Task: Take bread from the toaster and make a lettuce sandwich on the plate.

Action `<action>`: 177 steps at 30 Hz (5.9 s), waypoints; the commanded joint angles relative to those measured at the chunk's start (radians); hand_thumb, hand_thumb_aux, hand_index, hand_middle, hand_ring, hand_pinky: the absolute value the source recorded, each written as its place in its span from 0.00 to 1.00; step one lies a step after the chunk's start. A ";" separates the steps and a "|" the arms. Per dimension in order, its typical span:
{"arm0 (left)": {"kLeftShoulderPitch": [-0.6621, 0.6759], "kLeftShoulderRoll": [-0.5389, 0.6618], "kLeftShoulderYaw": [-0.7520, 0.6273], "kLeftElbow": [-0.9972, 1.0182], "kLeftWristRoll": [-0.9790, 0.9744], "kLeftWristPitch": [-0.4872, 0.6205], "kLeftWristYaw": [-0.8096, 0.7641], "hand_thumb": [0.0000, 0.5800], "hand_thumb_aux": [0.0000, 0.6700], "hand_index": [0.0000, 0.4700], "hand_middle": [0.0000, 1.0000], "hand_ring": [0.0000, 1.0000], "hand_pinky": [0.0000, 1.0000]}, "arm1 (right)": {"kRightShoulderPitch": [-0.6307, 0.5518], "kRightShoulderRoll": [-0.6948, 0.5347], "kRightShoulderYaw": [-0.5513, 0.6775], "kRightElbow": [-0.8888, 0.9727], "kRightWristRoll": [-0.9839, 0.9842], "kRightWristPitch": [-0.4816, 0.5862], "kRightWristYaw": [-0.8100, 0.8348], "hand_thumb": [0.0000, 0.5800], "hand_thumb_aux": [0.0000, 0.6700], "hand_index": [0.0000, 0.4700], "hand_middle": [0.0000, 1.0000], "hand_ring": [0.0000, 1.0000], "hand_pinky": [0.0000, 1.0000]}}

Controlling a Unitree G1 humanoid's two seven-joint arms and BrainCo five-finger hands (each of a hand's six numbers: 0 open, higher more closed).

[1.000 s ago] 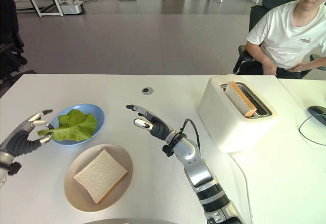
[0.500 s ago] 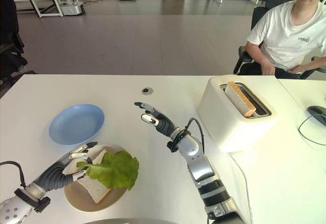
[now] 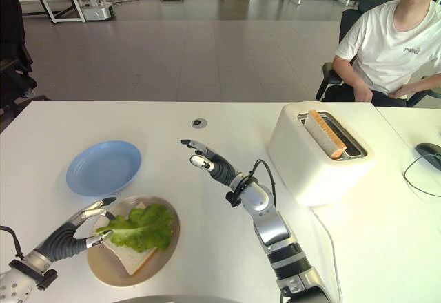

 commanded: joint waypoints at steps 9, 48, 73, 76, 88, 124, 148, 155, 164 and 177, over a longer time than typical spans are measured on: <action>0.010 -0.050 0.039 -0.070 -0.053 -0.019 -0.008 0.00 0.00 0.00 0.00 0.00 0.00 | 0.044 -0.177 -0.224 -0.291 -0.008 -0.070 -0.006 0.00 0.00 0.00 0.00 0.00 0.00; -0.148 -0.306 -0.093 -0.249 -0.417 -0.072 -0.078 0.00 0.00 0.00 0.00 0.00 0.00 | 0.036 -0.421 -0.804 0.033 0.286 0.165 -0.077 1.00 1.00 1.00 0.00 0.00 0.00; 0.062 -0.092 0.320 -0.247 -0.568 -0.235 -0.318 0.00 0.00 0.00 0.00 0.00 0.00 | -0.051 -0.038 0.242 -0.399 0.364 0.580 -0.048 1.00 1.00 1.00 0.00 0.00 0.00; 0.089 -0.097 0.336 -0.233 -0.577 -0.253 -0.358 0.00 0.00 0.00 0.00 0.00 0.00 | -0.045 -0.022 0.326 -0.295 0.250 0.498 -0.032 1.00 1.00 1.00 0.00 0.00 0.00; 0.133 -0.120 0.169 -0.164 -0.080 -0.427 -0.439 0.00 0.00 0.00 0.00 0.00 0.00 | -0.015 0.021 0.397 -0.098 0.055 0.337 0.009 1.00 1.00 1.00 0.00 0.00 0.00; 0.080 0.109 0.303 0.210 -0.141 -0.575 -0.174 1.00 1.00 1.00 1.00 1.00 1.00 | 0.242 -0.509 0.119 -0.416 -0.240 -0.279 0.252 1.00 1.00 1.00 1.00 1.00 1.00; -0.638 -0.084 -0.273 0.405 0.722 -0.387 0.099 1.00 1.00 1.00 1.00 1.00 1.00 | 0.174 -0.306 0.167 0.128 -0.476 -0.186 -0.003 1.00 1.00 1.00 1.00 1.00 1.00; -0.965 -0.183 -0.473 0.761 0.836 -0.290 0.313 1.00 1.00 1.00 1.00 1.00 1.00 | -0.038 -0.198 0.128 0.445 -0.452 -0.234 -0.213 1.00 1.00 1.00 1.00 1.00 1.00; -0.998 -0.152 -0.551 0.759 0.790 -0.312 0.457 0.99 0.89 0.89 1.00 1.00 1.00 | -0.073 -0.200 0.106 0.467 -0.421 -0.387 -0.334 1.00 0.95 0.95 1.00 1.00 1.00; -0.455 -0.195 -0.516 0.050 -0.108 -0.185 0.145 0.00 0.00 0.00 0.00 0.00 0.00 | 0.316 -0.268 -0.095 -0.075 0.283 -0.496 -0.159 0.00 0.00 0.00 0.00 0.00 0.00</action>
